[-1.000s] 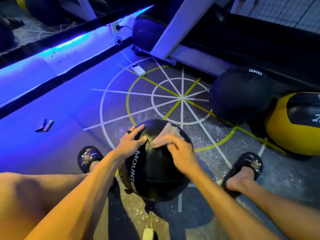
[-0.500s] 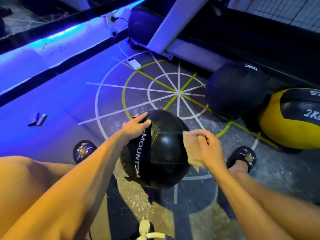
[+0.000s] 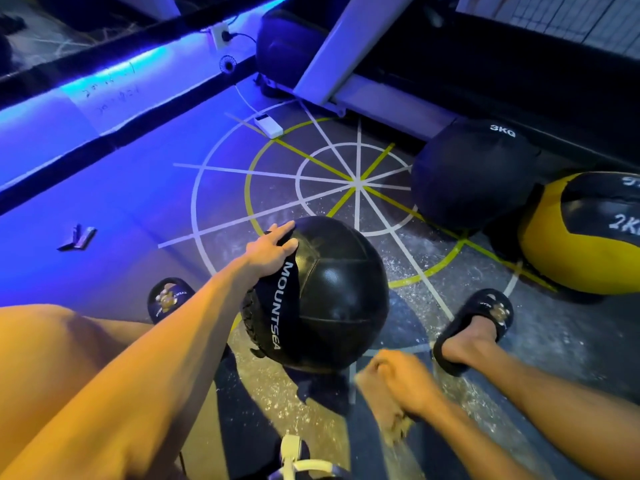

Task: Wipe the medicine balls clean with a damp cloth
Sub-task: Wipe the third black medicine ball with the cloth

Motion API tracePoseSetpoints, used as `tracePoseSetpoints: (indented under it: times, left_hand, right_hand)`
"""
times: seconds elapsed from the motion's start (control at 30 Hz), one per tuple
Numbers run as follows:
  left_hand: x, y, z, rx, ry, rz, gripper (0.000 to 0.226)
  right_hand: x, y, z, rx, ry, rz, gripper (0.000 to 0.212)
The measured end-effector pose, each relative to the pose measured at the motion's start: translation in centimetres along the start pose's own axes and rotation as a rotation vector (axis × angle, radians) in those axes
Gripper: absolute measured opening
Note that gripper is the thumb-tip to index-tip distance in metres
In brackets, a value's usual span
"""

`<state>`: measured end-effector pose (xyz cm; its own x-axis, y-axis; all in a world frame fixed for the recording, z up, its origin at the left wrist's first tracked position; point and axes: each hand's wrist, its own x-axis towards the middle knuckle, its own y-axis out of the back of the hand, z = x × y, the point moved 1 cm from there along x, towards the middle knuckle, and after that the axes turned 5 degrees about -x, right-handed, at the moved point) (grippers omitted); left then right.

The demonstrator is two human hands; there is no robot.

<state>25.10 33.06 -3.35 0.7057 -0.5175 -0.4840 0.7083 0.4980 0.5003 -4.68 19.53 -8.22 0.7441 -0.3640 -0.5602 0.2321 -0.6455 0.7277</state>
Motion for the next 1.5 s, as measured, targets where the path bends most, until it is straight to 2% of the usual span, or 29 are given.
tracePoseSetpoints:
  times: [0.1, 0.2, 0.27, 0.4, 0.43, 0.5, 0.57, 0.63, 0.7, 0.77, 0.83, 0.93, 1.03, 1.1, 1.13, 1.23, 1.27, 1.33, 1.5]
  left_hand:
    - [-0.2, -0.1, -0.1, 0.022, 0.002, 0.018, 0.053]
    - [-0.3, -0.1, 0.1, 0.018, -0.011, 0.053, 0.053]
    - [-0.4, -0.4, 0.3, 0.023, -0.024, 0.055, 0.053]
    - [-0.7, -0.5, 0.1, 0.003, -0.04, 0.072, 0.051]
    - [-0.8, -0.6, 0.0, -0.026, -0.048, 0.075, 0.051]
    - [-1.0, -0.6, -0.1, -0.071, -0.053, 0.073, 0.051]
    - [-1.5, -0.8, -0.4, -0.094, -0.042, 0.073, 0.05]
    - [-1.9, -0.6, -0.6, -0.085, -0.073, 0.084, 0.053]
    - [-1.2, -0.5, -2.1, -0.088, -0.129, 0.091, 0.056]
    - [-0.9, -0.6, -3.7, -0.09, -0.166, 0.07, 0.054]
    - [-2.1, -0.5, -4.1, -0.108, -0.179, 0.072, 0.052]
    - [-4.4, -0.4, -3.9, -0.083, -0.182, 0.101, 0.043]
    - [-5.8, -0.6, -4.1, -0.061, -0.175, 0.108, 0.043]
    - [-6.0, -0.7, -4.3, -0.061, -0.179, 0.105, 0.047]
    - [-6.1, -0.9, -4.3, -0.068, -0.172, 0.102, 0.047]
    - [-6.5, -1.1, -3.9, -0.078, -0.164, 0.108, 0.043]
    - [-6.4, -1.2, -3.8, -0.082, -0.16, 0.109, 0.043]
    - [-6.5, -1.2, -3.6, -0.089, -0.154, 0.115, 0.045]
    - [-6.4, -1.4, -3.4, -0.08, -0.157, 0.12, 0.046]
  right_hand:
    - [0.4, 2.8, -1.3, 0.385, 0.042, 0.326, 0.028]
    - [0.7, 6.2, -7.1, 0.596, 0.247, 0.52, 0.025]
    - [1.3, 6.8, -10.8, 0.504, 0.42, 0.593, 0.025]
    - [2.4, 2.0, -12.9, -0.139, 0.547, 0.536, 0.022]
    - [2.0, 0.2, -11.9, -0.218, 0.588, 0.515, 0.021]
    - [0.7, -2.3, -9.4, -0.195, 0.609, 0.392, 0.02]
    - [-0.6, -3.0, -7.1, -0.008, 0.523, 0.211, 0.022]
    - [-1.4, -1.8, -5.9, 0.408, 0.364, 0.146, 0.028]
    - [-0.6, 0.0, -4.4, 0.698, 0.177, 0.261, 0.037]
    - [0.6, 2.4, -3.1, 0.953, -0.041, 0.391, 0.023]
    - [1.7, 4.8, -2.7, 1.227, -0.162, 0.418, 0.014]
    - [2.6, 7.3, -4.5, 1.413, -0.135, 0.395, 0.011]
    - [3.2, 8.0, -8.0, 1.429, 0.005, 0.35, 0.034]
    - [3.5, 8.0, -9.9, 1.386, 0.031, 0.325, 0.034]
    - [3.7, 8.0, -10.5, 1.258, 0.044, 0.362, 0.029]
    - [4.2, 8.4, -10.8, 0.632, 0.098, 0.551, 0.016]
    - [4.2, 8.5, -10.6, 0.517, 0.099, 0.586, 0.015]
    - [4.1, 8.7, -10.4, 0.446, 0.159, 0.656, 0.014]
    - [2.9, 6.6, -9.5, 0.092, 0.414, 0.56, 0.027]
